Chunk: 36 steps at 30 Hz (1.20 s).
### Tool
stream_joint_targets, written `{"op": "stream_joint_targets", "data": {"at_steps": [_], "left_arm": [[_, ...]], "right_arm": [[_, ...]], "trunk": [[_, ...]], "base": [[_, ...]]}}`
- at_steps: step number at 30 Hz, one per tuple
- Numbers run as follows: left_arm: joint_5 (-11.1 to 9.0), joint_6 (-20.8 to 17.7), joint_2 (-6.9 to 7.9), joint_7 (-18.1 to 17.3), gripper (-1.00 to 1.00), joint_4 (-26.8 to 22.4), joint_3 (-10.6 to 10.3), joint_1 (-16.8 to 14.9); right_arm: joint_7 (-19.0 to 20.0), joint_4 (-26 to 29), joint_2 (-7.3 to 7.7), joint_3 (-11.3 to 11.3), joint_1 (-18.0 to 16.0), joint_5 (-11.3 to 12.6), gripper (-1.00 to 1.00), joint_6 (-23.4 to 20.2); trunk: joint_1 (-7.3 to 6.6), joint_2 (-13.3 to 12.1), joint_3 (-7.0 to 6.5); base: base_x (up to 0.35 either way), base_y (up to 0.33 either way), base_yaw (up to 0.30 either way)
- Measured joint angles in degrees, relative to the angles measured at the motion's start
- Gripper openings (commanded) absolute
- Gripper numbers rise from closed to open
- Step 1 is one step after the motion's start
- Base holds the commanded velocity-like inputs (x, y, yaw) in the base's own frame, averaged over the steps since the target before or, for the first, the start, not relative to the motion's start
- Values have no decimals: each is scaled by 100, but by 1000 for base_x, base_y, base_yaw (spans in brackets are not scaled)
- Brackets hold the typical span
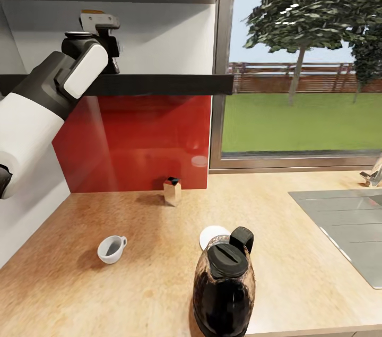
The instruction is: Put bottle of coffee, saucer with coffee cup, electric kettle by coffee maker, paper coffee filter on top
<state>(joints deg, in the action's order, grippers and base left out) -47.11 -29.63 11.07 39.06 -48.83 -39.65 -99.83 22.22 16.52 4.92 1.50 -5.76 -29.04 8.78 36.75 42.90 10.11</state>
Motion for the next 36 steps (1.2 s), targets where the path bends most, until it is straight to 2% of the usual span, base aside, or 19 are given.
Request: {"op": "stream_joint_targets", "data": {"at_steps": [17,24,27,36], "left_arm": [[-9,9,0,47,-100,-61,6,0],[-4,-11,0,69,-100,-617,22,0],[-4,-18,1,70,-100,-690,25,0],[-8,-31,1,73,-100,-843,26,0]], "right_arm": [[0,0,0,0,0,0,100,3],[0,0,0,0,0,0,100,2],[0,0,0,0,0,0,100,0],[0,0,0,-2,0,0,100,-4]], "trunk": [[0,0,0],[0,0,0],[0,0,0],[3,-1,0]], "base": [[0,0,0],[0,0,0],[-9,0,0],[-280,0,0]]}}
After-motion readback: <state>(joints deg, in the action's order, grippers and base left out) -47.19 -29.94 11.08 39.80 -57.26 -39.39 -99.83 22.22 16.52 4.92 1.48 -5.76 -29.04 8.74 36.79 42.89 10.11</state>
